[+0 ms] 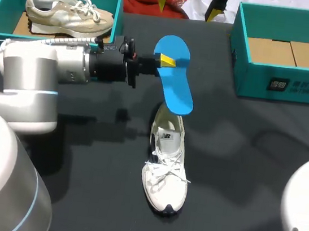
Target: Take the shoe out of the shoebox, open the shoe tongue, remove and reinsert the insole, then place the shoe into the shoebox
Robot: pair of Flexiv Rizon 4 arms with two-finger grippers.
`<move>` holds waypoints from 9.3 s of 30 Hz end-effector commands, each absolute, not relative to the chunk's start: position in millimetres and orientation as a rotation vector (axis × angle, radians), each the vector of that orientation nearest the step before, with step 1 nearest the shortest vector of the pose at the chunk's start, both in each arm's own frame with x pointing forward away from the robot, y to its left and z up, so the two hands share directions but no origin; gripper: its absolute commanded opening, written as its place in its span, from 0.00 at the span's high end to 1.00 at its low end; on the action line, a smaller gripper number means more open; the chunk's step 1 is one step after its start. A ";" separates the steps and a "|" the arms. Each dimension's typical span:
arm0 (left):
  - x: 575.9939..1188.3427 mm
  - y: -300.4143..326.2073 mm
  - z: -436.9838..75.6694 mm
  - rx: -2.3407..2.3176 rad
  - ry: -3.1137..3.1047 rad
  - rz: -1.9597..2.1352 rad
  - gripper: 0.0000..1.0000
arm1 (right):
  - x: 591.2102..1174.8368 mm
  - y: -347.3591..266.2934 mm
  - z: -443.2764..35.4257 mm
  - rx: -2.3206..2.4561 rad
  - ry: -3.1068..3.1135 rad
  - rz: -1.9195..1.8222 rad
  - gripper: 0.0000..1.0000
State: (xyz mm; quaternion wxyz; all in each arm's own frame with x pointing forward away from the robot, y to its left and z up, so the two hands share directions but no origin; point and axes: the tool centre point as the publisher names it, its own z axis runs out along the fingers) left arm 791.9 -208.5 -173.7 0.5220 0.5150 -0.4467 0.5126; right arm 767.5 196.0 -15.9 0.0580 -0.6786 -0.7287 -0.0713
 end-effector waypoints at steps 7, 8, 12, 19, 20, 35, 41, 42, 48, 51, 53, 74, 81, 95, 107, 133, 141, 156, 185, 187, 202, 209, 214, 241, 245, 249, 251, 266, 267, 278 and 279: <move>791.9 -209.5 -174.3 1.234 -1.070 1.229 1.00 | 772.3 206.8 -19.9 -2.104 -2.224 -0.114 0.00; 791.9 -209.5 -174.3 1.234 -1.070 1.229 1.00 | 772.4 207.1 -20.1 -2.106 -2.221 -0.114 0.00; 791.9 -209.5 -174.3 1.234 -1.070 1.229 1.00 | 773.0 207.8 -20.5 -2.108 -2.215 -0.118 0.00; 791.9 -209.5 -174.3 1.234 -1.070 1.229 1.00 | 775.3 208.9 -20.5 -2.105 -2.216 -0.122 0.00; 791.9 -209.5 -174.3 1.234 -1.070 1.229 1.00 | 775.6 209.1 -20.6 -2.104 -2.216 -0.122 0.00; 791.9 -209.5 -174.3 1.234 -1.070 1.229 1.00 | 780.2 178.7 -32.7 -2.007 -2.030 -0.361 0.00; 791.9 -209.5 -174.3 1.234 -1.070 1.229 1.00 | 780.3 164.7 -38.1 -1.956 -1.937 -0.465 0.00; 791.9 -209.5 -174.3 1.234 -1.070 1.229 1.00 | 780.0 162.5 -39.1 -1.940 -1.926 -0.491 0.00; 791.9 -209.5 -174.3 1.234 -1.070 1.229 1.00 | 779.6 151.7 -45.6 -1.898 -1.827 -0.566 0.00; 791.9 -209.5 -174.3 1.234 -1.070 1.229 1.00 | 778.5 146.2 -50.5 -1.868 -1.775 -0.612 0.00; 791.9 -209.5 -174.3 1.234 -1.070 1.229 1.00 | 777.7 143.1 -53.3 -1.841 -1.750 -0.645 0.00; 791.9 -209.5 -174.3 1.234 -1.070 1.229 1.00 | 777.5 116.5 -97.3 -1.692 -1.440 -0.847 0.00; 791.9 -209.5 -174.3 1.234 -1.070 1.229 1.00 | 775.6 110.9 -110.4 -1.610 -1.396 -0.942 0.00; 791.9 -209.5 -174.3 1.234 -1.070 1.229 1.00 | 771.9 104.5 -133.8 -1.454 -1.319 -1.094 0.00; 791.9 -209.5 -174.3 1.234 -1.070 1.229 1.00 | 771.6 106.7 -139.7 -1.456 -1.275 -1.095 0.00; 785.7 -185.1 -144.1 0.866 -1.484 1.642 1.00 | 768.9 110.4 -146.8 -1.417 -1.226 -1.106 0.00; 790.0 -183.7 -137.2 0.983 -1.438 1.616 1.00 | 768.9 110.4 -146.8 -1.417 -1.226 -1.106 0.00; 771.1 -170.0 -118.8 0.501 -1.752 2.010 1.00 | 768.9 110.4 -146.8 -1.417 -1.226 -1.106 0.00; 752.2 -165.2 -111.6 -0.334 -2.335 2.376 1.00 | 768.9 110.4 -146.8 -1.417 -1.226 -1.106 0.00; 752.2 -165.2 -111.6 -0.334 -2.335 2.376 1.00 | 768.9 110.4 -146.8 -1.417 -1.226 -1.106 0.00; 741.1 -168.6 -117.7 -0.914 -2.599 2.444 1.00 | 768.9 110.4 -146.8 -1.417 -1.226 -1.106 0.00; 741.3 -173.0 -126.8 -1.337 -2.877 2.304 1.00 | 768.9 110.4 -146.8 -1.417 -1.226 -1.106 0.00; 741.3 -173.0 -126.8 -1.337 -2.877 2.304 1.00 | 768.9 110.4 -146.8 -1.417 -1.226 -1.106 0.00; 731.3 -161.5 -121.2 -2.027 -3.099 1.933 1.00 | 768.9 110.4 -146.8 -1.417 -1.226 -1.106 0.00; 732.8 -165.0 -125.5 -2.087 -3.179 1.864 1.00 | 768.9 110.4 -146.8 -1.417 -1.226 -1.106 0.00; 742.0 -162.1 -129.4 -2.121 -3.142 1.928 1.00 | 769.8 114.3 -146.1 -1.419 -1.228 -1.109 0.00; 744.6 -161.0 -130.4 -2.165 -3.113 1.938 1.00 | 769.2 117.4 -146.7 -1.407 -1.239 -1.121 0.00; 770.1 -174.1 -138.9 -2.320 -3.046 1.885 1.00 | 763.0 148.6 -143.3 -1.266 -1.436 -1.151 0.00; 771.6 -175.7 -139.8 -2.335 -3.041 1.873 1.00 | 763.0 150.3 -143.3 -1.259 -1.442 -1.150 0.00; 786.6 -189.1 -144.7 -2.411 -3.003 1.891 1.00 | 758.3 163.7 -145.6 -1.210 -1.479 -1.135 0.32; 787.4 -190.4 -145.5 -2.421 -2.995 1.896 1.00 | 757.4 164.5 -145.6 -1.207 -1.479 -1.134 0.35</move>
